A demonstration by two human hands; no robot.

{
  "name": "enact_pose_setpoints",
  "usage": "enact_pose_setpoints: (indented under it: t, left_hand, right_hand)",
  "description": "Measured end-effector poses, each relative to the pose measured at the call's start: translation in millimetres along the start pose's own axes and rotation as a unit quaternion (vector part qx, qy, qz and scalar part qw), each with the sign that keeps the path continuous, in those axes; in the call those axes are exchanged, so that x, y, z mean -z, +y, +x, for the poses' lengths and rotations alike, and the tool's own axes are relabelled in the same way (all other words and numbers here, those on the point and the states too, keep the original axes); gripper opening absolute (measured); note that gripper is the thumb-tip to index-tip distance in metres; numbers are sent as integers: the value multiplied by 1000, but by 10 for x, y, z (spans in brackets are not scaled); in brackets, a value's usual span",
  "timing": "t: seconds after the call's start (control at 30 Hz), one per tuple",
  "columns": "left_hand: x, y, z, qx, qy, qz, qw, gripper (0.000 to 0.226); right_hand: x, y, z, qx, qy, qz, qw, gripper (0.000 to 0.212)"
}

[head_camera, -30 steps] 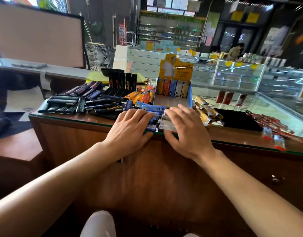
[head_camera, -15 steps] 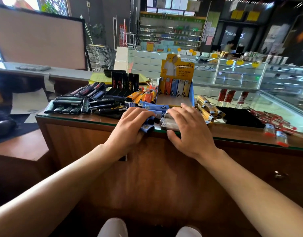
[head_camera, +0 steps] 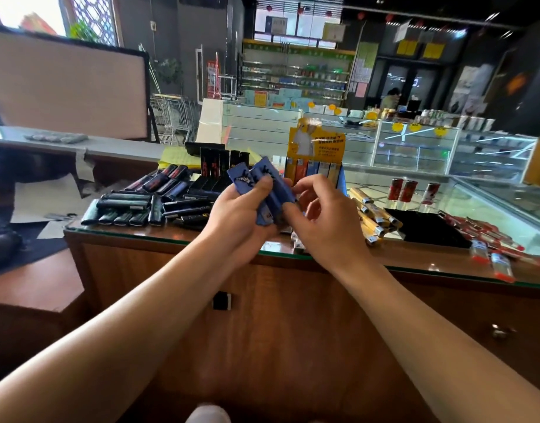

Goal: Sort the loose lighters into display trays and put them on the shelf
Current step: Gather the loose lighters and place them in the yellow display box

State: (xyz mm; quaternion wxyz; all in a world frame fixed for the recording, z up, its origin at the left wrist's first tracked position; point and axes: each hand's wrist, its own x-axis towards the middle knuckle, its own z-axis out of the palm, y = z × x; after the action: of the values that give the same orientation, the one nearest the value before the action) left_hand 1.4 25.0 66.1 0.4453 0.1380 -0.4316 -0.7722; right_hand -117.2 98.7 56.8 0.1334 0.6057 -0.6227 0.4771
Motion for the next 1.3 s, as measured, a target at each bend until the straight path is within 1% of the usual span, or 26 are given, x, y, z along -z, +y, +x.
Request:
enact_pose_setpoints:
  t: [0.1,0.2,0.33,0.43,0.53,0.6,0.67,0.83,0.97,1.03,1.1,1.17,1.3]
  left_hand:
    - [-7,9,73,-4,-1,26,1000,12]
    - [20,34,170,-17,-2,76,997,10]
    - [84,99,345,-18,28,102,994,11]
    - [95,149,445,-39,40,123,991,11]
    - [64,180,524,-62,14,159,985,6]
    - [40,174,590,-78,-14,206,975,6]
    - [8,139,666,-89,-22,247,965,9]
    - [-102,28,791,-80,-4,273,959,15]
    - [-157,-75,824,-92,-7,296,951,11]
    - [-177,-105,827,-112,-6,307,945,13]
    - [-216,-119,836,-129,-17,331,935,12]
    - [-258,-124,863,-125,-31,342,931,8]
    - [-279,-13,993,-91,-31,285,954,8]
  right_hand:
    - [-21,-3,59,-14,-7,9,1000,17]
    - [-31,50,132,-59,-9,45,997,12]
    - [20,174,268,-109,24,112,987,6]
    - [109,234,395,-126,11,139,982,16]
    - [182,271,515,-128,-6,146,981,19]
    - [198,304,587,-125,-8,145,982,19]
    - [197,347,651,-125,12,161,979,20]
    - [140,438,745,-146,107,240,954,20]
    - [103,491,787,-120,161,241,949,17]
    - [75,506,785,-106,164,237,952,18]
    - [47,504,788,-86,149,223,960,22]
    - [59,527,833,-86,150,214,961,26]
    - [235,672,993,-108,174,232,951,27]
